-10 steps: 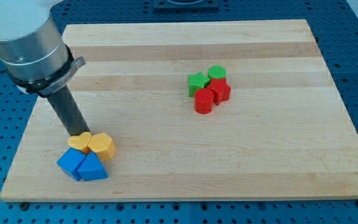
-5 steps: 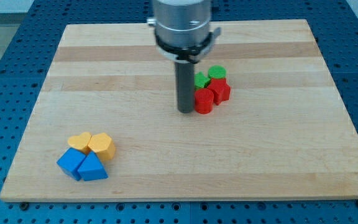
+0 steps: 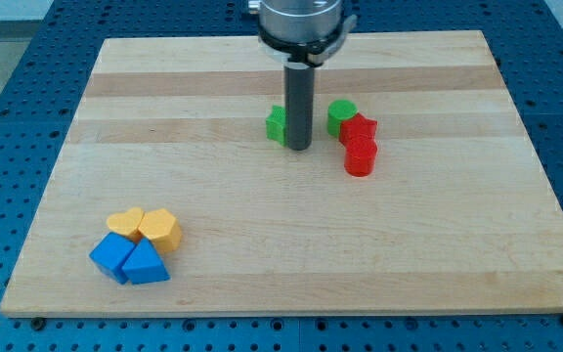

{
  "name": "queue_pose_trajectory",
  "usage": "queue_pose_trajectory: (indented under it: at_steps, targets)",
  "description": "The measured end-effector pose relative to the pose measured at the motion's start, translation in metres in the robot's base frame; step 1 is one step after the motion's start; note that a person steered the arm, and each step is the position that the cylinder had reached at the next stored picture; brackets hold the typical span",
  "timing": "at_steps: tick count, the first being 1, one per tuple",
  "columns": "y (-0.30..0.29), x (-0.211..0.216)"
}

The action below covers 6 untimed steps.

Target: Move the green star to the top left of the board

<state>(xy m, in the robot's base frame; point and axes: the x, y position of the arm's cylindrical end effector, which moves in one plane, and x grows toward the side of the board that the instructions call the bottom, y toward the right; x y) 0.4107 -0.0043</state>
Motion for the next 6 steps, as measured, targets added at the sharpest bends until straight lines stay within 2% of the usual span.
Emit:
queue_pose_trajectory:
  at_steps: [3,6]
  targets:
    - [-0.011,-0.055]
    - [-0.077,-0.061]
